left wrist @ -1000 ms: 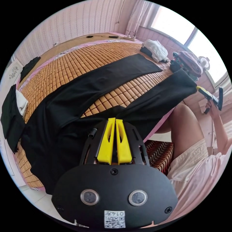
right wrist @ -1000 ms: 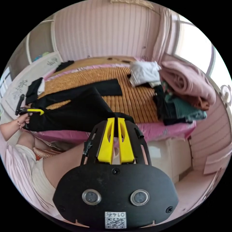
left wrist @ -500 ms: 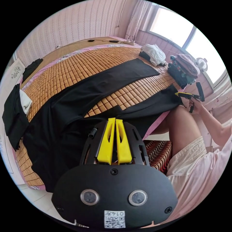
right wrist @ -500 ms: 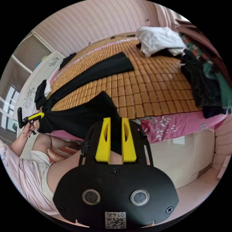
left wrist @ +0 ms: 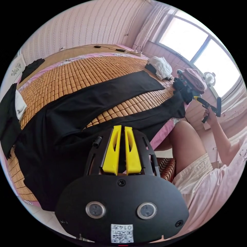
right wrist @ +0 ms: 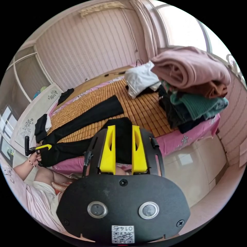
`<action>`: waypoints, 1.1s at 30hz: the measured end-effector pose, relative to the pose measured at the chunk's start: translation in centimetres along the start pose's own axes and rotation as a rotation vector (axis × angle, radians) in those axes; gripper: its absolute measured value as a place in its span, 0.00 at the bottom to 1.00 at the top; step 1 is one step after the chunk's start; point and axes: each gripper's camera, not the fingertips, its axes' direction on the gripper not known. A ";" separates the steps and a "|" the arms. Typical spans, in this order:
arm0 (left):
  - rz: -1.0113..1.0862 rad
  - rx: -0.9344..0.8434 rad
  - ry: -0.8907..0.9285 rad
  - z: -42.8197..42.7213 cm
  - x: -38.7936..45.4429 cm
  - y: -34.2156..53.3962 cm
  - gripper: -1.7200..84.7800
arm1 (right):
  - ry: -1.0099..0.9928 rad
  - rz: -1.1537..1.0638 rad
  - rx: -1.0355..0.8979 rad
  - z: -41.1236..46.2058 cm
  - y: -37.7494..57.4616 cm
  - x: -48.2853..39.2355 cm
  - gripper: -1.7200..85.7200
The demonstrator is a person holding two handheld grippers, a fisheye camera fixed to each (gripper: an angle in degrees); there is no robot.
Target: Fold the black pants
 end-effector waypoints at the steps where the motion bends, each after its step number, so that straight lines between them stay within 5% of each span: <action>1: 0.003 -0.005 0.005 0.2 0.0 -0.1 0.05 | 0.007 0.000 -0.023 0.7 0.3 0.4 0.15; 14: 0.168 -0.053 -0.013 4.6 3.3 -3.0 0.06 | 0.122 -0.071 -0.157 8.7 -3.9 1.4 0.13; 18: 0.252 -0.027 0.019 5.7 5.4 -4.0 0.07 | 0.076 -0.053 -0.218 10.2 -4.5 2.7 0.04; 33: 0.783 0.008 0.094 11.8 17.7 -8.6 0.14 | -0.159 -0.143 0.220 -9.2 -0.7 1.0 0.04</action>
